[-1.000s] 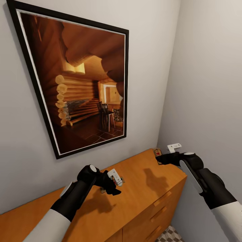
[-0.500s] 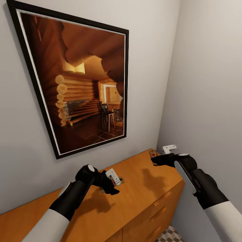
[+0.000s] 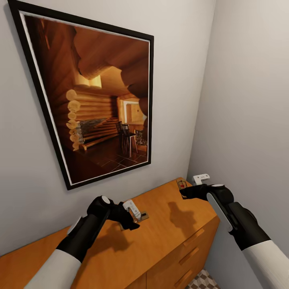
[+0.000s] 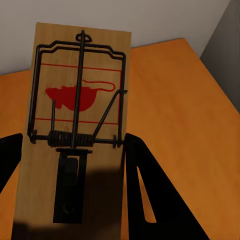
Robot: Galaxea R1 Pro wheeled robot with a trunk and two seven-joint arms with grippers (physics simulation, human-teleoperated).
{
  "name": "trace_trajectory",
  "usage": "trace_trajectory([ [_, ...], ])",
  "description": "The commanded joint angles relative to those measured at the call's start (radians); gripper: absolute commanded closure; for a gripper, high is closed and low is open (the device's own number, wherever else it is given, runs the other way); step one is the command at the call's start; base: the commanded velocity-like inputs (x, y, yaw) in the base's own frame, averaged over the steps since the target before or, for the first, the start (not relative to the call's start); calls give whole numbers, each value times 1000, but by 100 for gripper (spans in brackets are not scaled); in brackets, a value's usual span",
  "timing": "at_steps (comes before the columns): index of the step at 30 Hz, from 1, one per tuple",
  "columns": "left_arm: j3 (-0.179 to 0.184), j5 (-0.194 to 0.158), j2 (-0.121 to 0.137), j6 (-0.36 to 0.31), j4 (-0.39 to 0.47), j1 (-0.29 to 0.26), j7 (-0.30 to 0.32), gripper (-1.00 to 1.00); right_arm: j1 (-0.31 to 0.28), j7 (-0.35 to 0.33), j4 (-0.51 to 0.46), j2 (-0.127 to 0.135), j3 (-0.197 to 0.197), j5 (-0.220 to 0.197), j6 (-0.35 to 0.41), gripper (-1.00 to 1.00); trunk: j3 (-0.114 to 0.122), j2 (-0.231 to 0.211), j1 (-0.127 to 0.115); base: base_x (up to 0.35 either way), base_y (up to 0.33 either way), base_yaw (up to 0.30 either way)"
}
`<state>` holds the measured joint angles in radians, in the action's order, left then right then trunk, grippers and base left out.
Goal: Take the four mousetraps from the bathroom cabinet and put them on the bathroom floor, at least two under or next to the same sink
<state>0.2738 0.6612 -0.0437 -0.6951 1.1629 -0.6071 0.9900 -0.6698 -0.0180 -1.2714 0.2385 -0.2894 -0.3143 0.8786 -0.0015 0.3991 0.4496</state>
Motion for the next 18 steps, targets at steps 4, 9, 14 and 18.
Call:
trace_trajectory([
  [4, -10, 6, -4, -7, 1, 0, 2, -100, -1, -2, 0, 1, -1, -1, 4, 100, -1, 1, 0, 0, 0, 0],
  [9, -10, 3, -3, -5, 1, 0, 1, -100, -1, -2, 0, 1, -1, -1, 3, 100, -1, 1, 0, 0, 0, 0],
  [14, -10, 0, -5, -4, 4, 0, 1, -100, -1, -2, 0, 0, -1, -1, 3, 100, -1, 1, 0, 0, 0, 0],
  [18, -11, 1, -6, -6, 3, 0, 2, -100, -1, -2, 0, 1, -1, -2, 3, 100, -1, 1, 0, 0, 0, 0],
])
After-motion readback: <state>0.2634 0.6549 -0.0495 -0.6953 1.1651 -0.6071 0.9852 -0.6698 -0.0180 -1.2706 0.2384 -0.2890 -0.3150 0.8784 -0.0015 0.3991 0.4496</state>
